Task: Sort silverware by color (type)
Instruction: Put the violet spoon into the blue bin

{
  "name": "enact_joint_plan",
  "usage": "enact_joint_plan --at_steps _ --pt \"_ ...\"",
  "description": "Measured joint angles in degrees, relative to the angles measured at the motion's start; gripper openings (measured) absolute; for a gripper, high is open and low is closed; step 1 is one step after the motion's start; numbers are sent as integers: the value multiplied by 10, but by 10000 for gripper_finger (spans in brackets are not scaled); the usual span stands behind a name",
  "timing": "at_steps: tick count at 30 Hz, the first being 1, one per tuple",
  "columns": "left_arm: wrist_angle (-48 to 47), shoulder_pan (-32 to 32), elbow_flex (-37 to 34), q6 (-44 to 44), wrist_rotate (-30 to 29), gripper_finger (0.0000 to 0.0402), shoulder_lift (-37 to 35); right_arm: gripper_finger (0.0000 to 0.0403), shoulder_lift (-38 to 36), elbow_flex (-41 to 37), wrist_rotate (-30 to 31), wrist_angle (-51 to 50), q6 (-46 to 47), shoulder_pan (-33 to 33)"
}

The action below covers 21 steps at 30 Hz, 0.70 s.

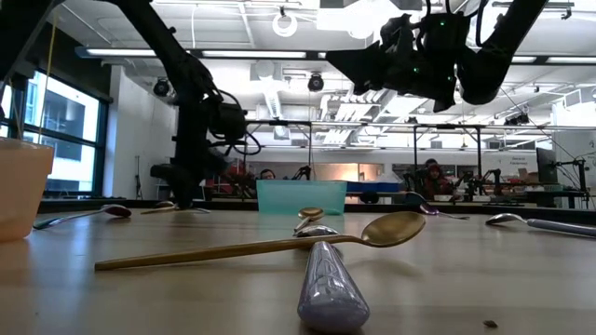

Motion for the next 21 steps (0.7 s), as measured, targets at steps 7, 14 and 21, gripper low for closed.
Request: enact_joint_plan --at_steps 7,14,21 --pt "-38 -28 0 -12 3 56 -1 0 0 0 0 0 0 0" --pt "-43 -55 -1 -37 -1 95 -1 0 0 0 -3 -3 0 0" --pt "-40 -62 -2 -38 -13 135 0 0 0 0 -5 -4 0 0"
